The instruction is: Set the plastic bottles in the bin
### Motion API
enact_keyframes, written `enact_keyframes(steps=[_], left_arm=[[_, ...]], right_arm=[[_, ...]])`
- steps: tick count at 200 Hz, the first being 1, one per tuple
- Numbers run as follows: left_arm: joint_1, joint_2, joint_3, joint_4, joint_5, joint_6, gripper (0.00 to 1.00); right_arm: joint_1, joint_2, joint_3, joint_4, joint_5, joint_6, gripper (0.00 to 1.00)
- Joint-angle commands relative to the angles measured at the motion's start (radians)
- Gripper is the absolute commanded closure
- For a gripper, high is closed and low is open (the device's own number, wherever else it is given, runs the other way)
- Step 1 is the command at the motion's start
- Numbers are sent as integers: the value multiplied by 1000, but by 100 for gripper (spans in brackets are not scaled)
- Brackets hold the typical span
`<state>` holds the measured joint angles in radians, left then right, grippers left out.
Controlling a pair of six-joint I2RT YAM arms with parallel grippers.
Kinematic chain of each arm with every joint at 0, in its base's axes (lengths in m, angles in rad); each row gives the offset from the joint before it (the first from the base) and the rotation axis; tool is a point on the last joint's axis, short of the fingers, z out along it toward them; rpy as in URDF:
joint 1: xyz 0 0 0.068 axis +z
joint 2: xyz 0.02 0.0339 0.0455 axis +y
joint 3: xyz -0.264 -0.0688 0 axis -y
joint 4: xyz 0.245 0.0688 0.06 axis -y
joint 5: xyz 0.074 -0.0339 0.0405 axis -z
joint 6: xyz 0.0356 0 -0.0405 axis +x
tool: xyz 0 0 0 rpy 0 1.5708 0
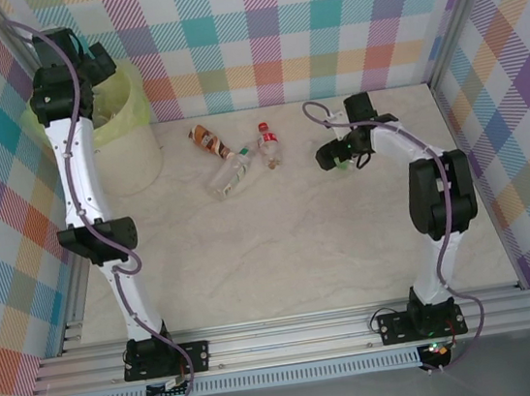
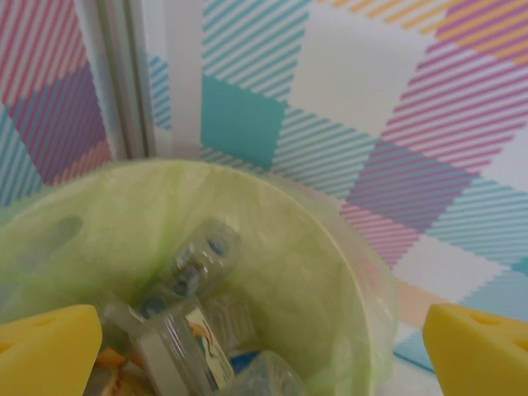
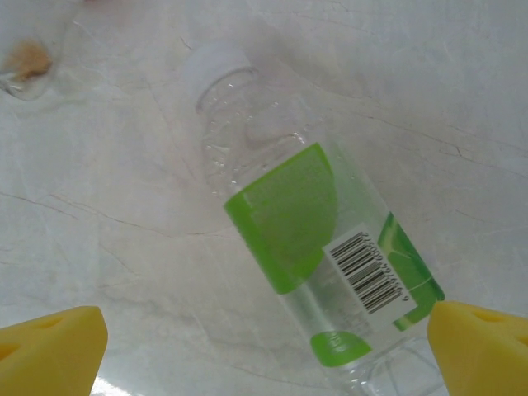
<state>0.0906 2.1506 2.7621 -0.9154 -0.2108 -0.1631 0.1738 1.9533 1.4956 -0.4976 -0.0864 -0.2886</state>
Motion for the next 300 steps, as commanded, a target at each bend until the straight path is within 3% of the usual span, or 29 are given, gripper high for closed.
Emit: enact_keyframes(steps=[1, 55, 86, 122, 146, 199, 221, 256, 288, 300], left_arm=[[9, -182, -141, 40, 128, -59, 0], [-15, -568, -802, 390, 189, -124, 0], [-38, -662, -977, 480, 215, -189, 0], [-101, -679, -1030, 539, 239, -285, 0], [-154, -706, -1144, 608, 278, -342, 0], [-282, -732, -1317, 628, 379, -417, 0], [-348, -740, -1422, 729, 391, -456, 0], [-417, -735, -1554, 747, 411, -460, 0], [-456, -755, -1724, 878, 410, -548, 0], [-457, -750, -1764, 920, 465, -560, 0]], right_arm=[[-16, 56, 62, -66, -84, -80, 0], [-17, 213, 222, -171, -102, -117, 0], [-17, 240, 248, -192, -177, -118, 4], [-16, 246, 229, -152, -110, -69, 4], [-15, 233, 205, -126, -104, -15, 16], [-14, 52, -9, 33, -116, 123, 40], [-10, -55, -144, 119, -134, 216, 44], [17, -250, -370, 265, -189, 337, 47], [57, -427, -550, 403, -295, 466, 49], [74, -487, -607, 458, -351, 504, 49]])
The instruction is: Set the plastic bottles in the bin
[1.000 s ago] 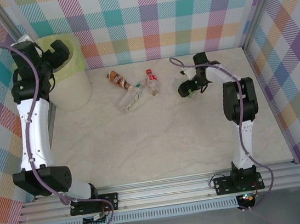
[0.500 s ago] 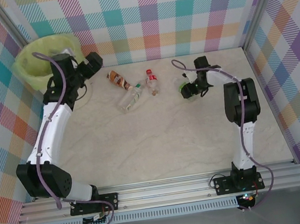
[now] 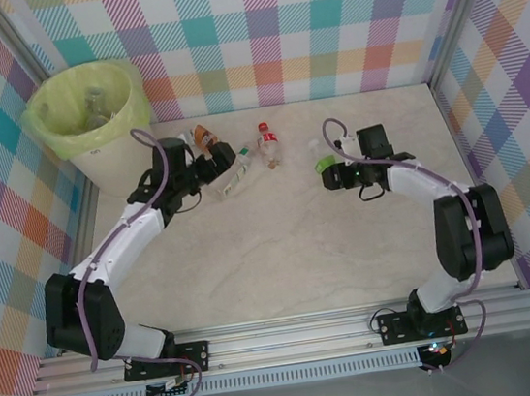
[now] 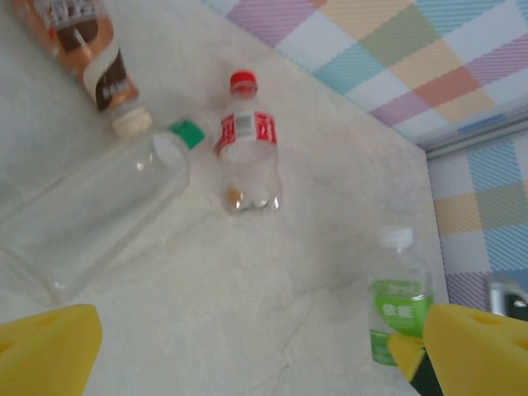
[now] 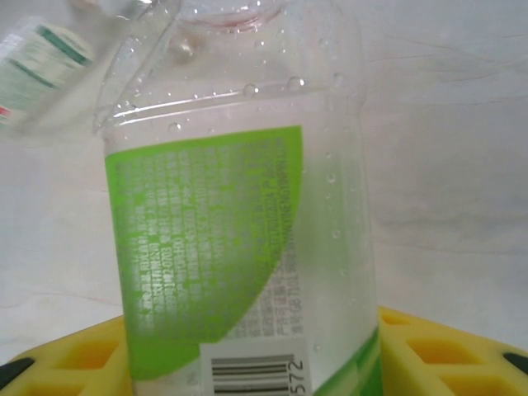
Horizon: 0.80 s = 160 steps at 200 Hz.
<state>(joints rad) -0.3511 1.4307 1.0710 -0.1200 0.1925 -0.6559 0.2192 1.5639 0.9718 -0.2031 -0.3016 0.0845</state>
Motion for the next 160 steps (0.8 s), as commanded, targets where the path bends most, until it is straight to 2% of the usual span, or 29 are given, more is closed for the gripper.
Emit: enact_keyframes(steps=[1, 14, 37, 66, 96, 129, 160], left_arm=[[-15, -28, -74, 125, 66, -68, 0], [-17, -19, -105, 168, 105, -103, 0], [-39, -17, -198, 397, 141, -188, 0], [-78, 33, -119, 343, 225, -152, 0], [-110, 69, -160, 532, 291, -193, 0], [-154, 95, -130, 498, 354, -128, 0], [-186, 103, -120, 453, 346, -114, 0]], right_arm=[[30, -102, -87, 167, -142, 134, 49], [56, -156, -130, 208, -181, 153, 48], [109, -196, -142, 200, -208, 170, 48], [193, -209, -177, 284, -227, 281, 48], [269, -229, -223, 409, -218, 386, 48], [304, -253, -242, 459, -244, 431, 47], [328, -267, -242, 470, -241, 424, 46]])
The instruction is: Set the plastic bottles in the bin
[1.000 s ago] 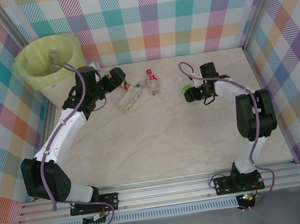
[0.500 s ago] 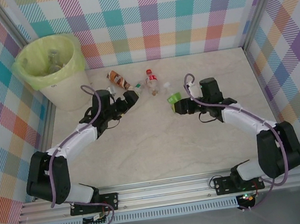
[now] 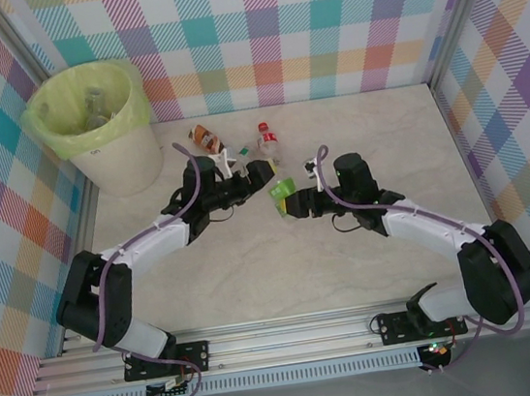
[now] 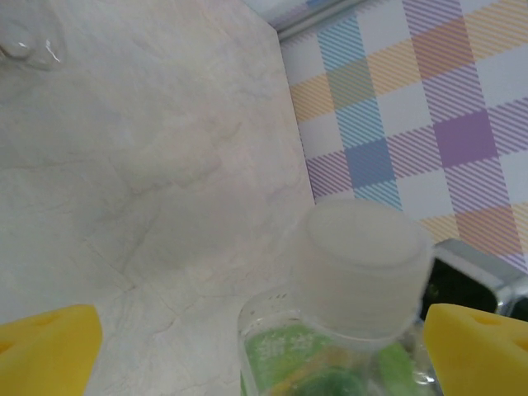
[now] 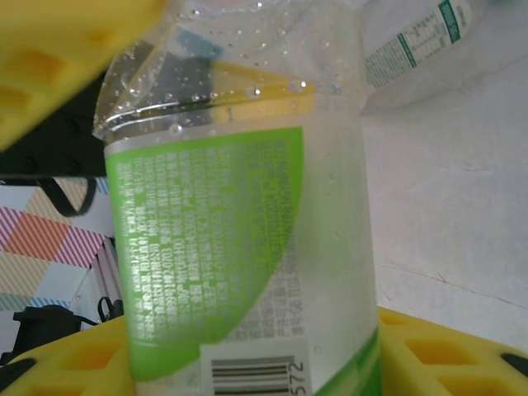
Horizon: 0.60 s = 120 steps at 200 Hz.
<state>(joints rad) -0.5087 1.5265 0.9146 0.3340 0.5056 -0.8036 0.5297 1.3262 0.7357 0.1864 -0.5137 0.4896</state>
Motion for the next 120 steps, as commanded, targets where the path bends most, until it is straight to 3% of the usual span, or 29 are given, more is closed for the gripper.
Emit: enact_keyframes(steps=[1, 23, 83, 120], left_arm=[[-29, 7, 36, -1, 34, 34, 0], [-46, 28, 42, 15, 57, 34, 5], [-54, 44, 52, 16, 89, 39, 36], [-52, 34, 75, -27, 44, 58, 42]], right_arm=[[18, -30, -5, 81, -28, 19, 45], [32, -17, 5, 91, -17, 15, 45], [51, 19, 30, 132, -1, 11, 44], [50, 9, 28, 116, 3, -8, 26]])
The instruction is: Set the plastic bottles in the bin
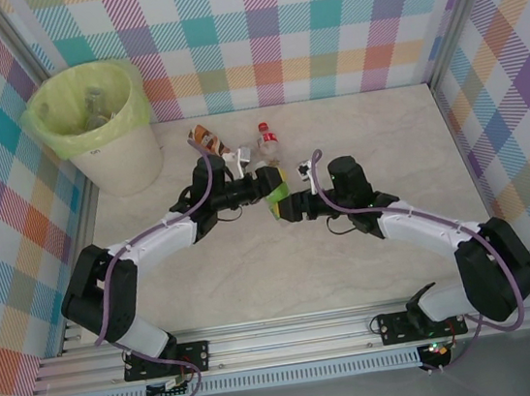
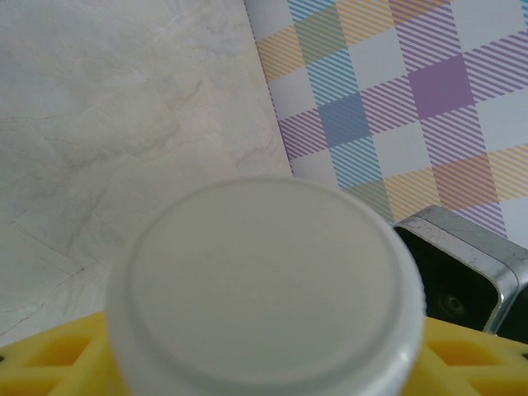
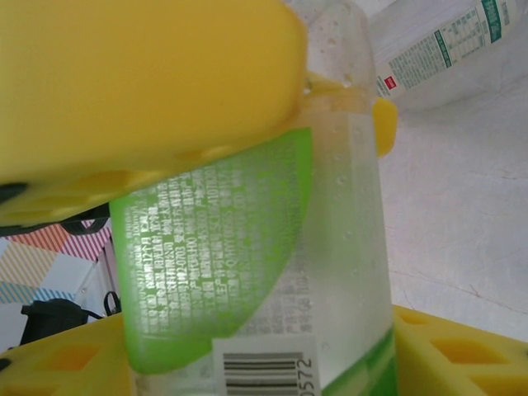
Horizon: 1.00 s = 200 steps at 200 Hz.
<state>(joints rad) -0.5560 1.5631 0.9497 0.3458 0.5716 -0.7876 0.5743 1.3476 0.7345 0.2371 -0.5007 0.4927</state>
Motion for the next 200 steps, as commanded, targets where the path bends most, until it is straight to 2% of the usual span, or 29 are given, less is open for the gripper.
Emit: enact_keyframes(steps=[1, 21, 59, 103, 133, 174, 200], left_arm=[[-3, -3, 42, -40, -24, 44, 42], [11, -21, 58, -75, -76, 63, 46], [59, -105, 64, -168, -214, 124, 49], [140, -267, 102, -372, -481, 268, 50], [181, -342, 149, -439, -673, 379, 50], [225, -343, 214, -393, -873, 494, 49], [255, -310, 251, -247, -1063, 578, 49]], right_arm=[[5, -14, 29, 65, -9, -13, 25], [6, -33, 31, 36, 9, -46, 13], [6, -100, 40, -47, 132, -121, 0], [6, -170, 1, -70, 402, -98, 0], [4, -192, -31, -106, 632, -17, 0], [-3, -191, -57, -131, 723, 49, 0], [-4, -179, -33, -179, 750, 54, 0]])
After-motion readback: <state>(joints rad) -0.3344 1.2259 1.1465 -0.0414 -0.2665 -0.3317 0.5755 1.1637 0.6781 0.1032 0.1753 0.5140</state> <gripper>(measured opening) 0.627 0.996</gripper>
